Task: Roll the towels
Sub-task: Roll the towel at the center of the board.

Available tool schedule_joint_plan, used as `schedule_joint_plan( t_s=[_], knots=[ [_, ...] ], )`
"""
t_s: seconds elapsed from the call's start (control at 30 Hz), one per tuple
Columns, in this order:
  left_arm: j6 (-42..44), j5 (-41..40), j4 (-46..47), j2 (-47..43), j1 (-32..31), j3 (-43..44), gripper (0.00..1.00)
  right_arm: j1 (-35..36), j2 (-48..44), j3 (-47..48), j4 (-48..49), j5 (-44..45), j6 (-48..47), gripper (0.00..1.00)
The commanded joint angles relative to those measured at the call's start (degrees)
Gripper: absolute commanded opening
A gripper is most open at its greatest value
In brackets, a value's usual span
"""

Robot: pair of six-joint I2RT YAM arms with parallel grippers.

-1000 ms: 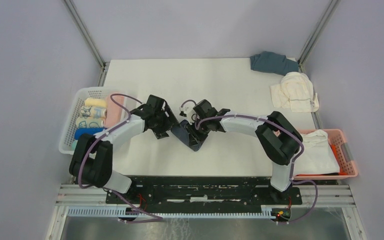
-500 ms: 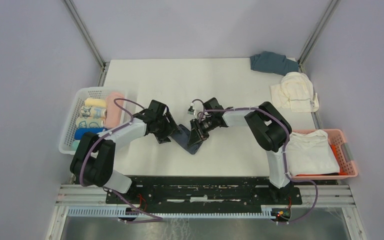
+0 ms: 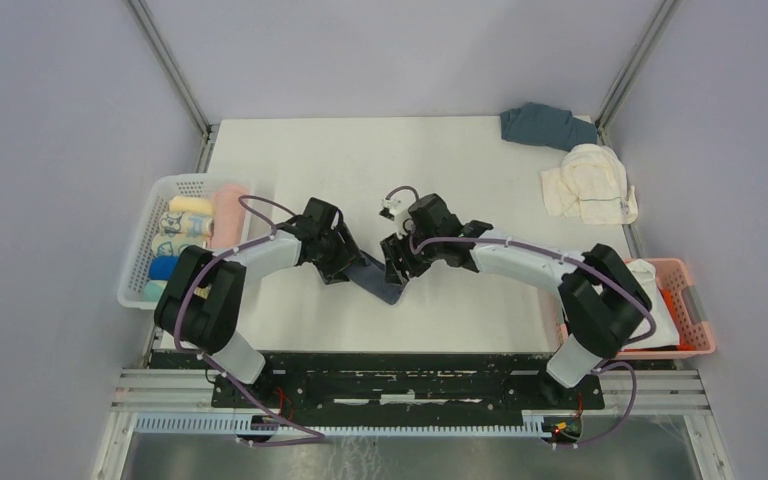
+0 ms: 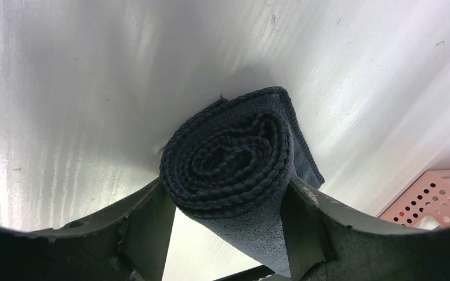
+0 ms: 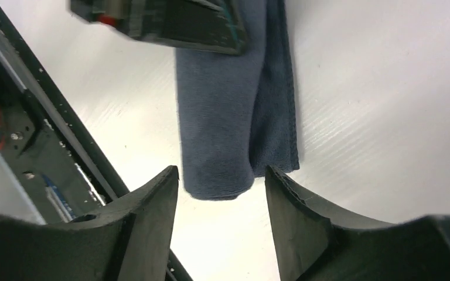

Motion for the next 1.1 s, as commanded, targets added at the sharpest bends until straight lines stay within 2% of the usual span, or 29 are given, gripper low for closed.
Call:
schedule_joint_plan(
  t_s=[0.0, 0.13, 0.27, 0.57, 0.8, 1.07],
  knots=[
    [1.9, -3.9, -2.8, 3.6, -0.2, -0.8, 0.7, 8.6, -6.9, -0.1, -2.2, 21.9, -10.1, 0.64],
    [2.2, -4.1, -3.2, 3.9, -0.3, -0.7, 0.7, 14.6, -6.7, 1.0, -2.0, 28.5, -13.4, 0.64],
    [2.1, -3.9, -3.2, 4.1, -0.3, -0.8, 0.7, 18.2, -1.9, 2.4, -2.2, 32.2, -15.6, 0.64],
    [2.3, -3.6, -2.8, 3.0, -0.3, -0.5, 0.74, 19.9, 8.5, 4.9, -3.9, 36.5, -18.9, 0.62],
    [1.8, -2.5, 0.3, -2.4, 0.0, -0.8, 0.82, 17.6, 12.2, 8.3, -9.5, 26.7, -17.1, 0.45],
    [-8.5, -1.1, 7.5, -17.0, 3.4, -10.1, 0.94, 13.9, 12.7, 10.4, -10.9, 15.9, -12.6, 0.41]
  ],
)
